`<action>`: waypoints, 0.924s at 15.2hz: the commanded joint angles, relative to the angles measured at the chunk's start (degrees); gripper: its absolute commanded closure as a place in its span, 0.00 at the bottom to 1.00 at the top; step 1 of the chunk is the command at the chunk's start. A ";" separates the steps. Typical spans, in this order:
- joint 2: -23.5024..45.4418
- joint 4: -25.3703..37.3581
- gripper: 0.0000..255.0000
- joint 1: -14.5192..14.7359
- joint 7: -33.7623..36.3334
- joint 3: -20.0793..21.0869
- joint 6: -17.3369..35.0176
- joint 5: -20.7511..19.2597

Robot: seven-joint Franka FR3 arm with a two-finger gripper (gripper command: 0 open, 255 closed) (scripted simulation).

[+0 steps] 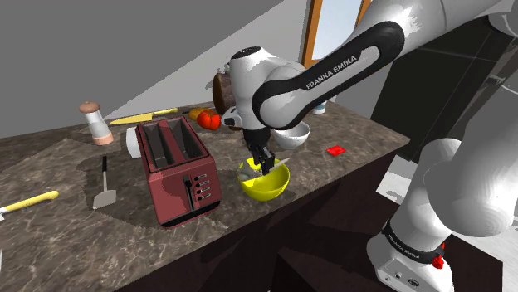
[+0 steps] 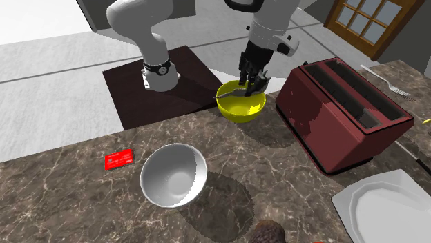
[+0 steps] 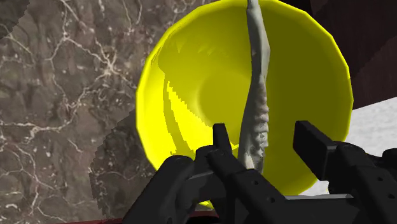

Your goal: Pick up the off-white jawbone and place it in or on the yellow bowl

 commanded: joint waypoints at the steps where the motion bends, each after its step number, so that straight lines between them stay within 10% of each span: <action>1: 0.00 0.00 0.00 0.00 0.00 0.00 0.00 0.00; 14: -2.56 5.03 0.00 0.40 -0.50 0.31 -7.57 0.86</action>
